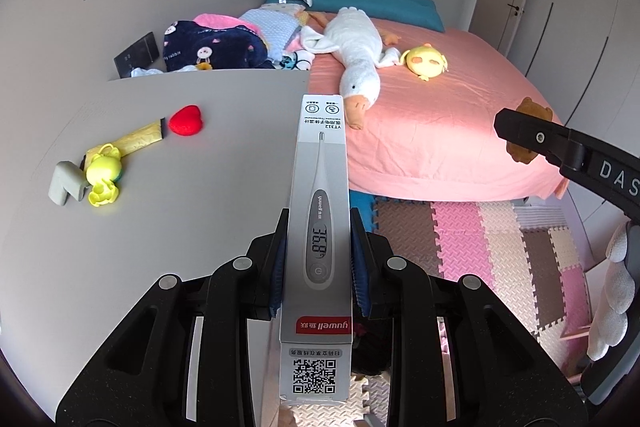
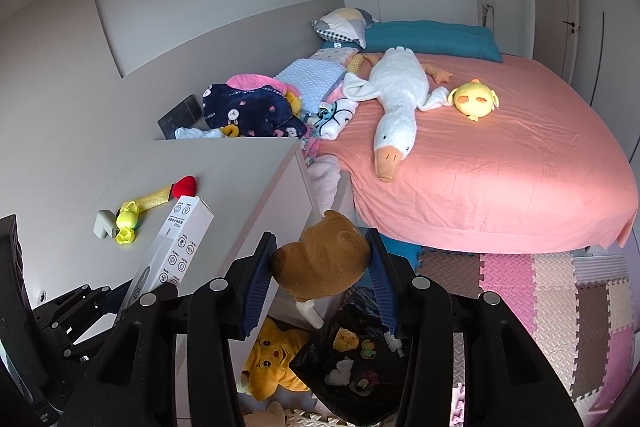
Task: Collect trash
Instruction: 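Carry the box and teddy bear to the black trash bag and open both grippers, then move both grippers back over the desk toward the grey foam guard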
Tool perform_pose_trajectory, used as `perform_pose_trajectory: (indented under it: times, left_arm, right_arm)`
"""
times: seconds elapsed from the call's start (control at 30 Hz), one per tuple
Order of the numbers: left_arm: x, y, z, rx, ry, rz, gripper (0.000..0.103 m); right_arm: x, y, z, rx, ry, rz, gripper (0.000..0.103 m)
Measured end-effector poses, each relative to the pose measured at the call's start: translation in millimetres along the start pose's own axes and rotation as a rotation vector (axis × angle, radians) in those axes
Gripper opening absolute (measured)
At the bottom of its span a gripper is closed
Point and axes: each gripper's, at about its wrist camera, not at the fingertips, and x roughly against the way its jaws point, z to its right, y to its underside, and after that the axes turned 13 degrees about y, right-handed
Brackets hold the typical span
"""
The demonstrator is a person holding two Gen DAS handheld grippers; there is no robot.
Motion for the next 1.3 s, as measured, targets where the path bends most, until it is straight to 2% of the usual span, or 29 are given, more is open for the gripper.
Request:
perform_pose_trajectory:
  times: [0.33, 0.37, 0.4, 0.43, 0.47, 0.63, 0.8, 1.3]
  left_arm:
    - [-30.7, 1.3, 26.7, -0.031, 0.050, -0.084, 0.028]
    - [-33.3, 1.9, 28.0, -0.031, 0.058, -0.099, 0.042]
    - [-35.4, 1.7, 28.6, -0.033, 0.055, -0.113, 0.071]
    - [-34.7, 1.3, 29.1, -0.040, 0.038, -0.108, 0.083]
    - [-30.9, 1.4, 29.4, -0.049, 0.022, -0.085, 0.087]
    - [-22.2, -5.6, 18.4, -0.022, -0.007, -0.048, 0.089]
    - [-19.0, -4.9, 7.7, -0.001, -0.033, -0.040, 0.089]
    - [-6.3, 4.5, -37.1, 0.052, -0.114, -0.021, 0.089]
  right_arm:
    - [-17.6, -4.6, 41.4, -0.063, 0.080, -0.032, 0.048]
    - [-21.2, -6.2, 46.2, -0.070, 0.101, -0.042, 0.048]
    - [-25.3, -8.6, 50.1, -0.070, 0.132, -0.055, 0.058]
    - [-27.6, -10.9, 53.7, -0.071, 0.162, -0.056, 0.063]
    - [-27.9, -12.3, 57.3, -0.073, 0.185, -0.046, 0.069]
    - [-30.3, -15.1, 72.3, -0.100, 0.189, -0.035, 0.069]
    - [-33.4, -14.5, 69.2, -0.104, 0.158, -0.033, 0.069]
    - [-42.6, -10.9, 6.7, -0.021, 0.043, -0.044, 0.069]
